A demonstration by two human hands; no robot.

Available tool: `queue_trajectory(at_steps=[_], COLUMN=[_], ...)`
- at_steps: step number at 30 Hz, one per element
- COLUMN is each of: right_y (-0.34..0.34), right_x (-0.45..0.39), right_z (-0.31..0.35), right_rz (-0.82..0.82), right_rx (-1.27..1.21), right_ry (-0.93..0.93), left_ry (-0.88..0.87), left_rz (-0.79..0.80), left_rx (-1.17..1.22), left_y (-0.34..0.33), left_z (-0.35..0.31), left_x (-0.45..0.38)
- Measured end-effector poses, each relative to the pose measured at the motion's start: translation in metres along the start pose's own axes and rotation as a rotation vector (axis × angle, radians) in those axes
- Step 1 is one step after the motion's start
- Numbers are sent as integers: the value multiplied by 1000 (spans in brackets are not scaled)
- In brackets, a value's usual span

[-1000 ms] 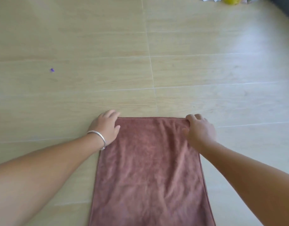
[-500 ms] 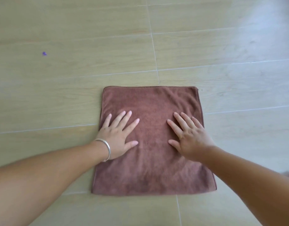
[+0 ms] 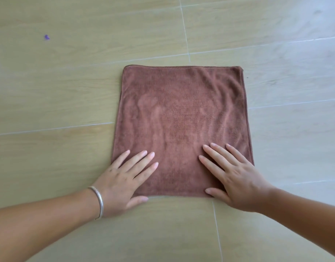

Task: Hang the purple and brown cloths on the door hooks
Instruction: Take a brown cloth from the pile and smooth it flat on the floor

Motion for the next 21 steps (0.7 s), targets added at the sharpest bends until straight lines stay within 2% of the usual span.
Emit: queue_trajectory(at_steps=[6, 10, 16, 21], right_y=[2, 3, 18, 77], right_x=[20, 23, 29, 31], right_z=[-10, -14, -5, -7], right_rz=[48, 54, 131, 200], right_rx=[59, 89, 85, 93], right_ry=[149, 138, -70, -212], left_ry=[-57, -103, -77, 24], left_rz=[-7, -41, 44, 140], left_rx=[-47, -69, -83, -190], left_y=[-1, -1, 21, 71], left_z=[12, 16, 16, 16], left_x=[14, 16, 13, 26])
Point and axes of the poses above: each hand's wrist, its own x-axis away from the middle knuckle, its own y-axis out of the back of the hand, z = x × y, the point moved 7 cm from there along -x, towards the middle knuckle, and after that the axes turned 11 degrees about -z, right-handed, at the moved point
